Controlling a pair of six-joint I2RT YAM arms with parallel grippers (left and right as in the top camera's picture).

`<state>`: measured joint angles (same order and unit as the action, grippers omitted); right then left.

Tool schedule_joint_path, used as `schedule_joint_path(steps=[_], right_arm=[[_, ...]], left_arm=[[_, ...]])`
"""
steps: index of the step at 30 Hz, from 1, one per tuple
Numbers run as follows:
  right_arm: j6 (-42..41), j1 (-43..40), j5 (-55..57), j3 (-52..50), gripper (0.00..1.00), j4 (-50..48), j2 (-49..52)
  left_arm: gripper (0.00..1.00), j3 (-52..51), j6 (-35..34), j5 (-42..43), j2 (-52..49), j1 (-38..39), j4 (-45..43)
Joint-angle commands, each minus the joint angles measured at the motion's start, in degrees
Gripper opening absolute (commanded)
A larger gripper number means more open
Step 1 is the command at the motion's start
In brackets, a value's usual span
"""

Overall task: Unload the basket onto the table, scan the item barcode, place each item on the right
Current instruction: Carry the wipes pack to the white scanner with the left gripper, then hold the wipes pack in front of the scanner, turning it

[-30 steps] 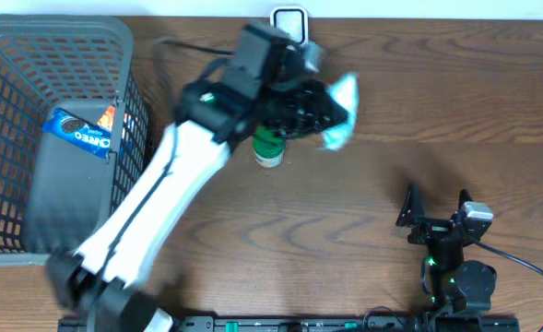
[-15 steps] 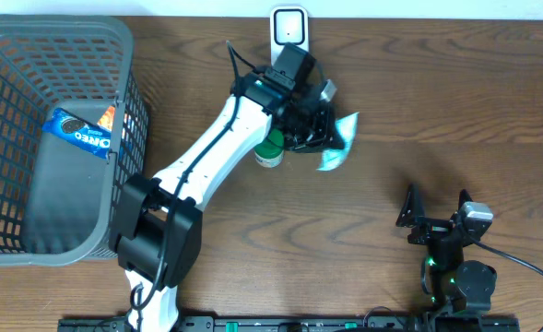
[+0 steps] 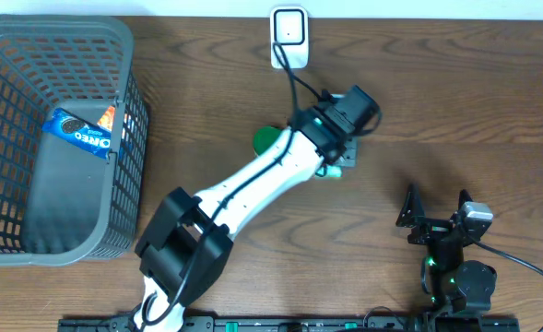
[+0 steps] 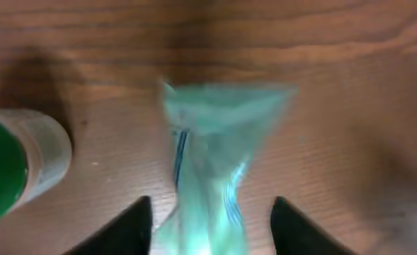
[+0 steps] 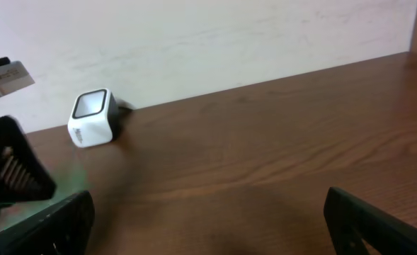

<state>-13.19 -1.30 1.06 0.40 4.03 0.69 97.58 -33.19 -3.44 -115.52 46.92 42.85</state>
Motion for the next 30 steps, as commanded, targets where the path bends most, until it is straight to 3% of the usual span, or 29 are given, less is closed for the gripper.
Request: schedule_joint_path(steps=[1,5,6,8,10,11,30], right_arm=[[-0.46,0.55,0.31,-0.09,0.99,0.22,-0.31],[-0.48,0.55,0.31,-0.09,0.99,0.24,-0.31],[-0.48,0.55,0.31,-0.09,0.99,0.22,-0.31],[-0.46,0.55,0.31,-0.09,0.99,0.22,-0.31],[-0.48,0.55,0.31,-0.09,0.99,0.22,-0.31],[-0.46,0.55,0.31,-0.09,0.99,0.22,-0.31],[-0.46,0.55,0.31,-0.09,0.99,0.22,-0.31]], left_arm=[[0.68,0.11,0.13,-8.22,-0.35,-0.17,-0.09],[0.7,0.11,0.11,-8.17,-0.35,-0.22,0.2],[0.63,0.11,0.11,-8.15,-0.35,-0.15,0.33],[0.27,0.11,0.07,-8.11,-0.35,-0.15,0.55],[0.1,0.11,0.07,-7.1,-0.35,-0.15,0.57],[0.08,0.11,0.07,-6.14,-0.35,-0.15,0.55],[0.08,-3.96,7.1,25.44,-0.44,-0.22,-5.88]])
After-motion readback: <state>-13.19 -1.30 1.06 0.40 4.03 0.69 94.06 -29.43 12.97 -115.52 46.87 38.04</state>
